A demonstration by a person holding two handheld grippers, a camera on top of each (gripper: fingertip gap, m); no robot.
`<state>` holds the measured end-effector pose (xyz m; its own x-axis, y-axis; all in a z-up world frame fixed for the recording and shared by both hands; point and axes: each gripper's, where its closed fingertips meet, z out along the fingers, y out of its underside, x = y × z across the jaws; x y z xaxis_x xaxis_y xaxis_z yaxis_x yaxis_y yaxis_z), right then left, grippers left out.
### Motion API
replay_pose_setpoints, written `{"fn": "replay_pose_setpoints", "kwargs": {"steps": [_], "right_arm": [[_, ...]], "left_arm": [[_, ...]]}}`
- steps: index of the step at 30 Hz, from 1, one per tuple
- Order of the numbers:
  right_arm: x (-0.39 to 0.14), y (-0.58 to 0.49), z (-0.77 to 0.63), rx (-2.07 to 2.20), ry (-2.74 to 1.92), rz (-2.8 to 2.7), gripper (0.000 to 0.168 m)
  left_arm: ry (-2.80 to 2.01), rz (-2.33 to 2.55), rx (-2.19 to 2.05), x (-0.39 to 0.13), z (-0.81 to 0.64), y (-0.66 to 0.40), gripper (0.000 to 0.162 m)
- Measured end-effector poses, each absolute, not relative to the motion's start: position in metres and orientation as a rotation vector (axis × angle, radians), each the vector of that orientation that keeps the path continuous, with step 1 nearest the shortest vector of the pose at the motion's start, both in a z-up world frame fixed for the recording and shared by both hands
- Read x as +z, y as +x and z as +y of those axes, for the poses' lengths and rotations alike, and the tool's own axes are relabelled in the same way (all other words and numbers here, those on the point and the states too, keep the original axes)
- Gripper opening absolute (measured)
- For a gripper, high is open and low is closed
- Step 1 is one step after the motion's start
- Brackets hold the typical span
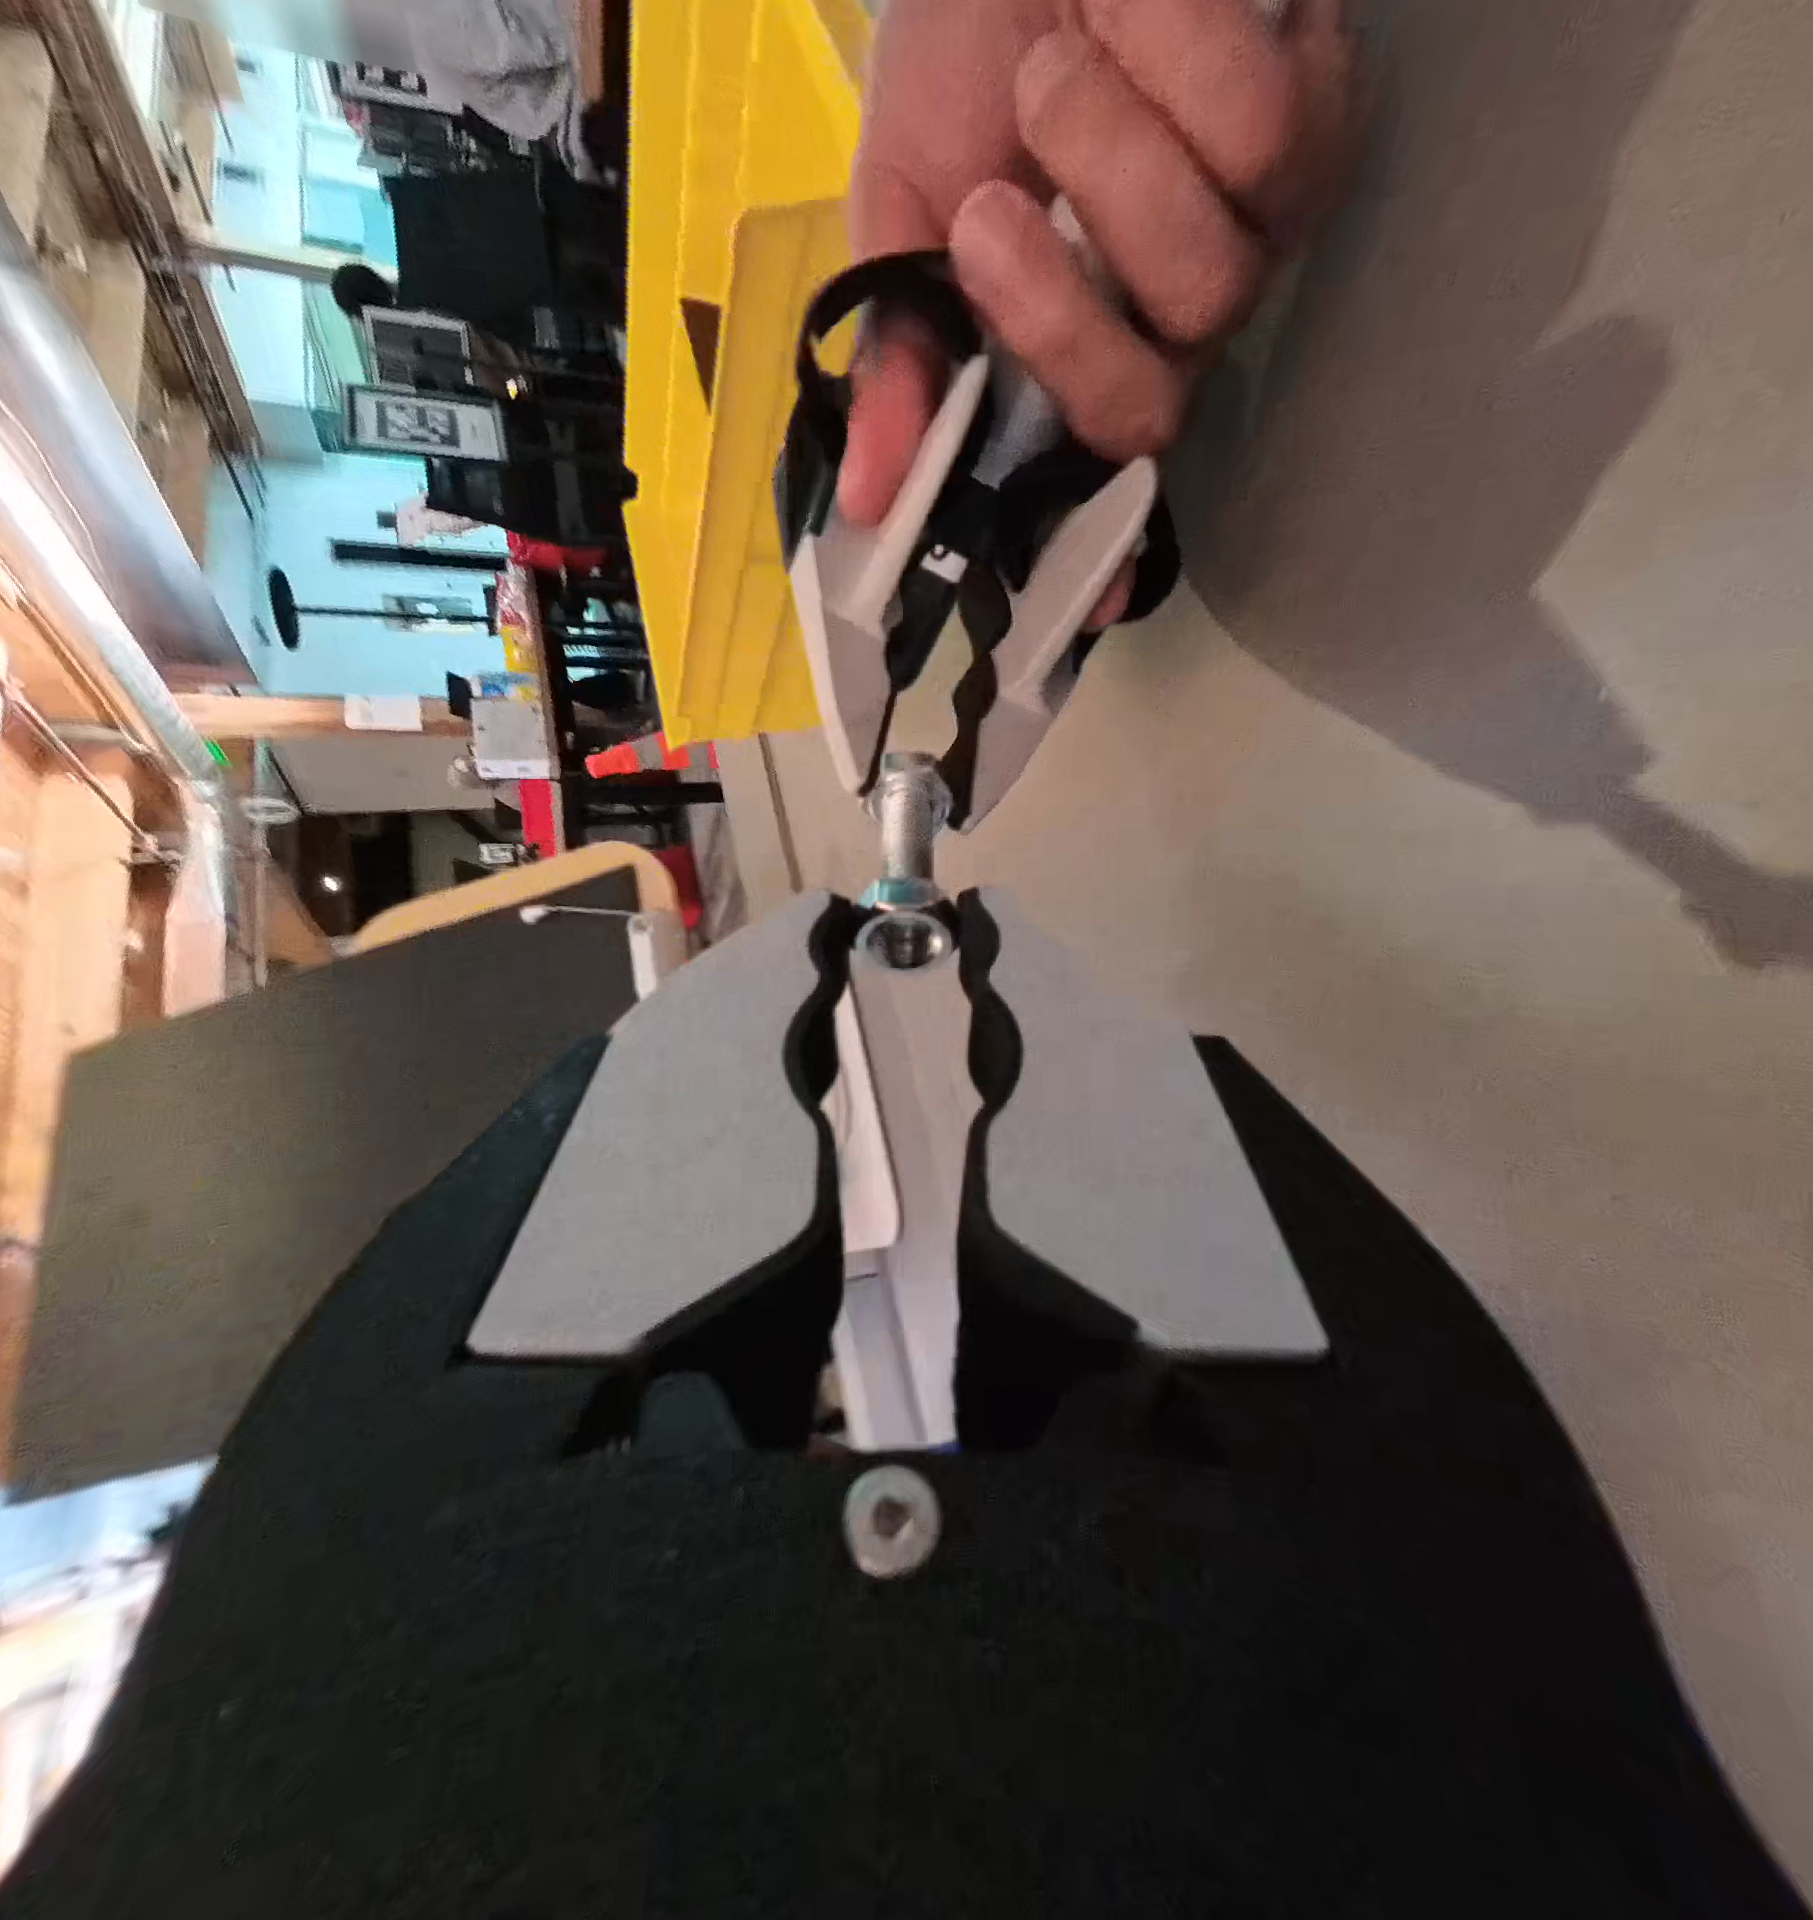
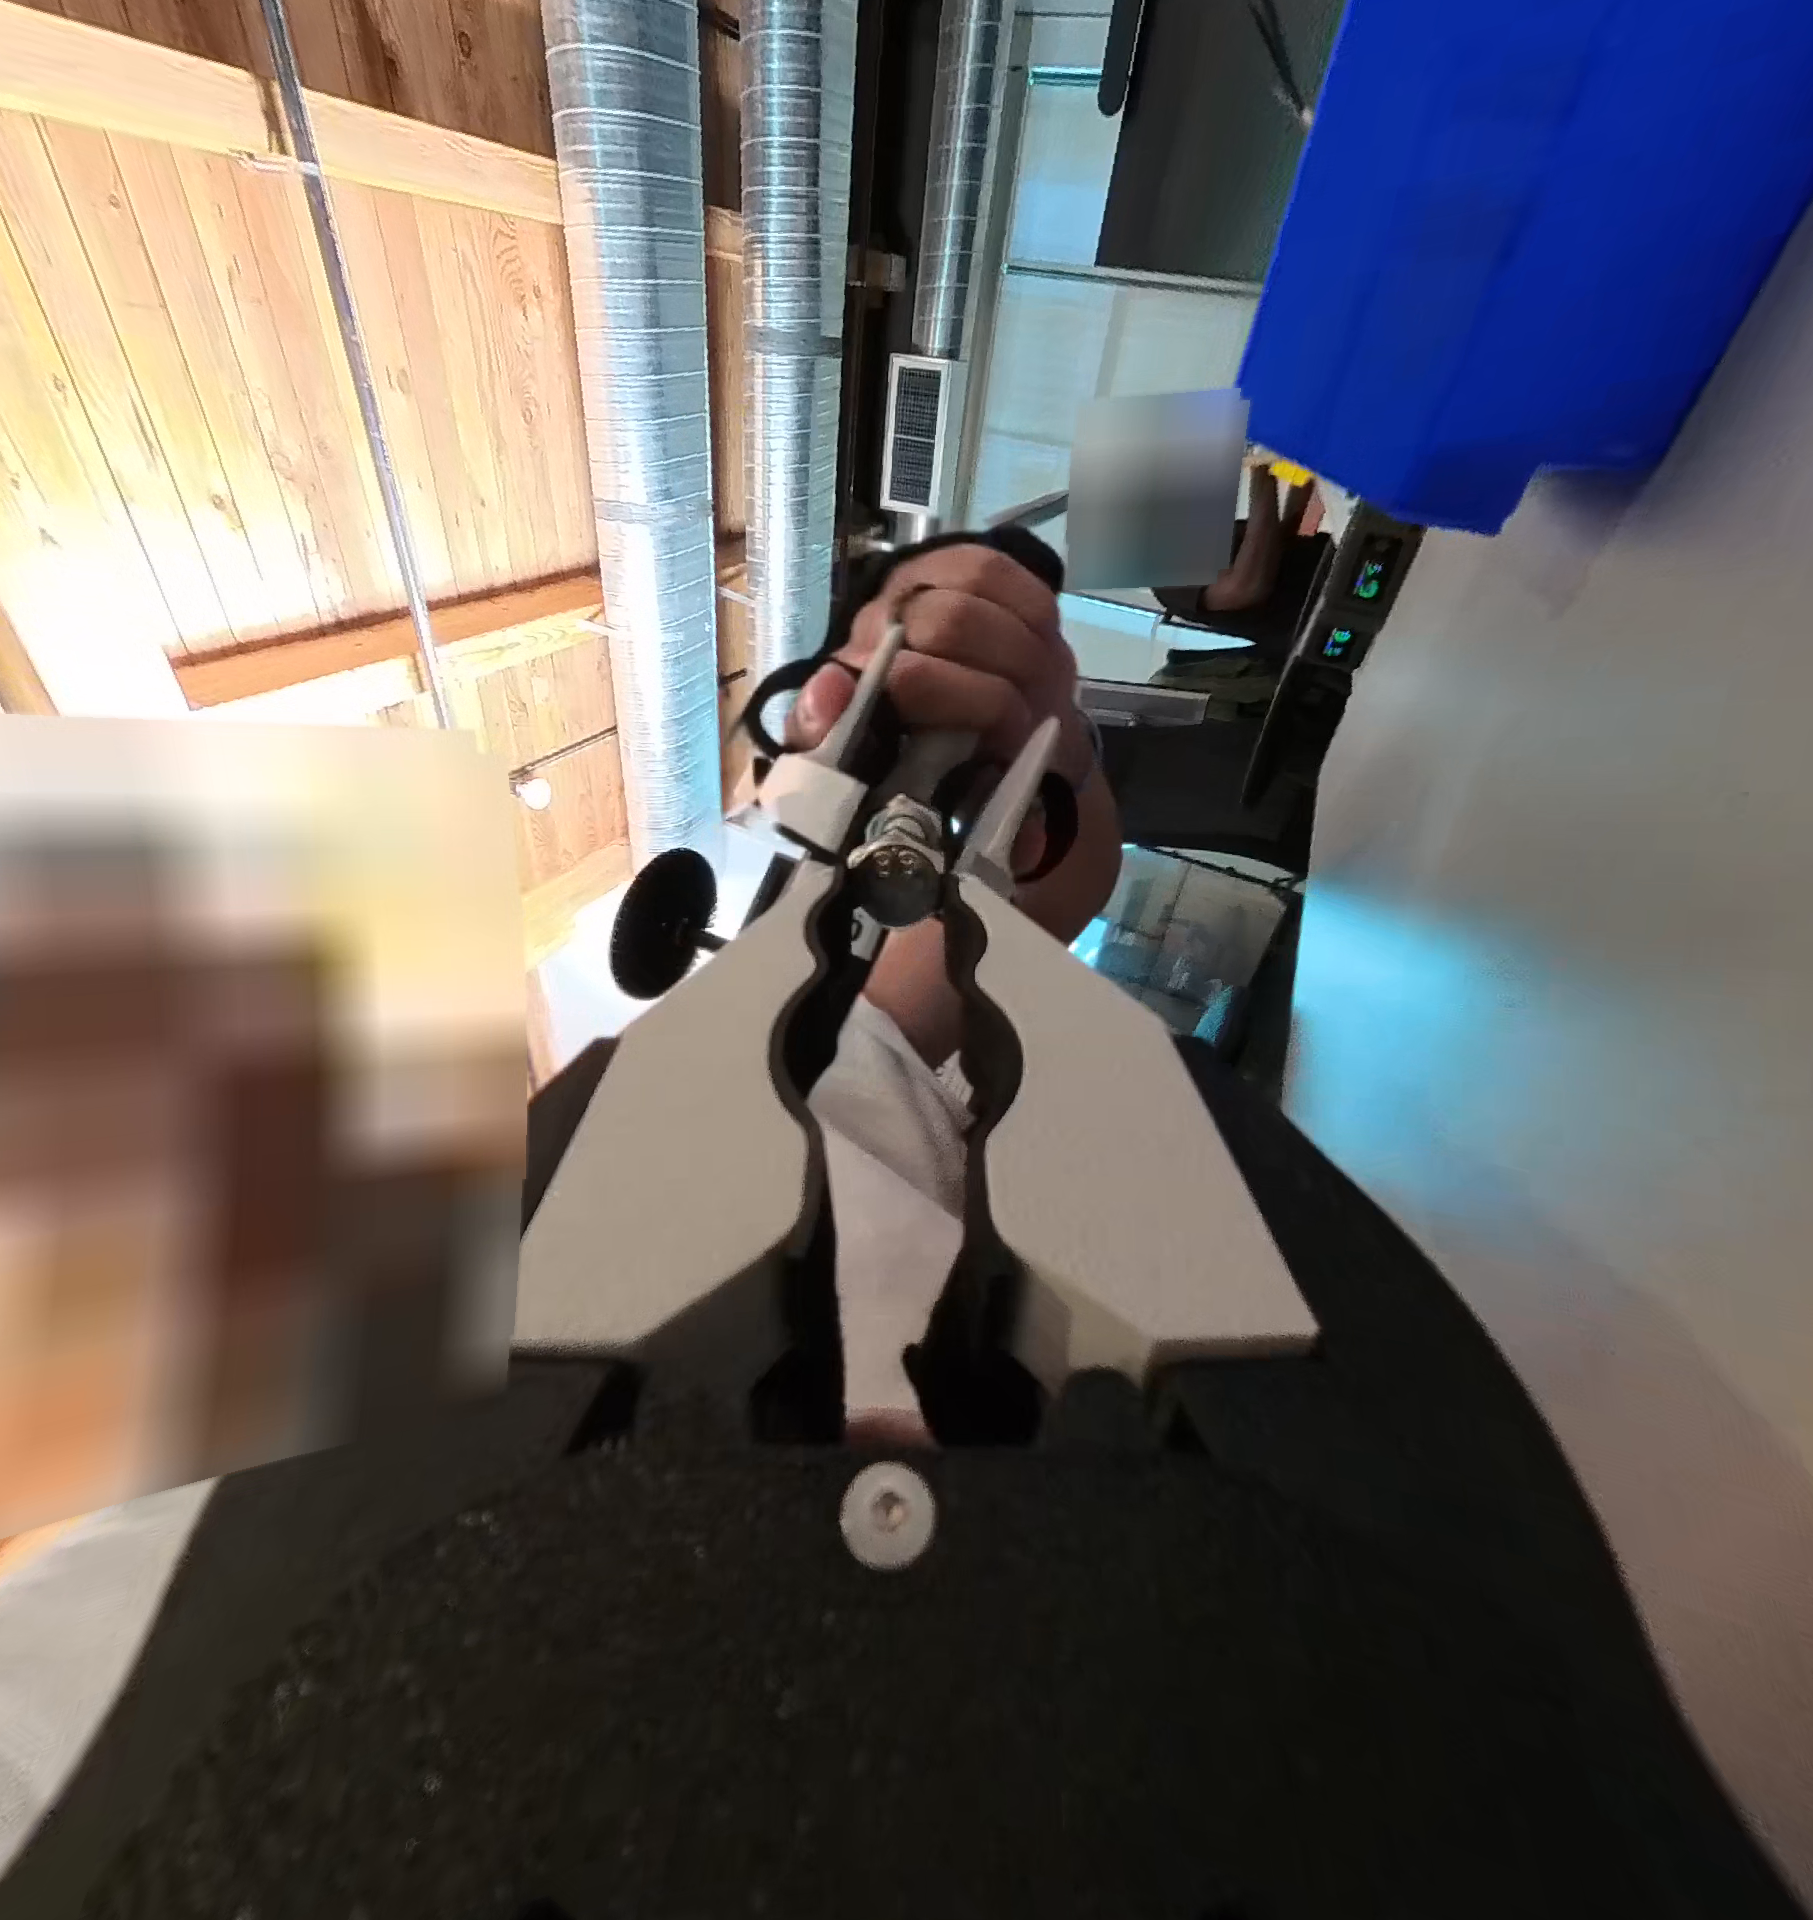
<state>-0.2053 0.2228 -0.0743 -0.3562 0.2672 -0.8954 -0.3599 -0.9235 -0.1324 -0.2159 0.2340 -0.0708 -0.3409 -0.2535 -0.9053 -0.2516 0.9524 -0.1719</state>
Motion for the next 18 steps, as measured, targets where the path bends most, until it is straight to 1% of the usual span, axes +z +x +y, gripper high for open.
{"fn": "replay_pose_setpoints", "kwargs": {"steps": [3,9,14,18], "right_arm": [[-0.072,-0.204,0.222,2.201,-1.522,0.045,0.016],[-0.056,-0.208,0.214,1.796,-1.553,-0.304,0.016],[-0.061,-0.215,0.202,1.212,-1.554,-0.739,0.017],[-0.059,-0.215,0.199,0.756,-1.466,-0.972,0.017]], "left_arm": [[-0.637,1.887,-0.259,-0.069,0.231,-0.215,0.020],[-1.182,1.724,-1.012,-0.055,0.217,-0.219,0.020],[-1.510,1.631,-1.522,-0.056,0.204,-0.226,0.020],[-1.713,1.485,-1.868,-0.048,0.199,-0.227,0.019]]}}
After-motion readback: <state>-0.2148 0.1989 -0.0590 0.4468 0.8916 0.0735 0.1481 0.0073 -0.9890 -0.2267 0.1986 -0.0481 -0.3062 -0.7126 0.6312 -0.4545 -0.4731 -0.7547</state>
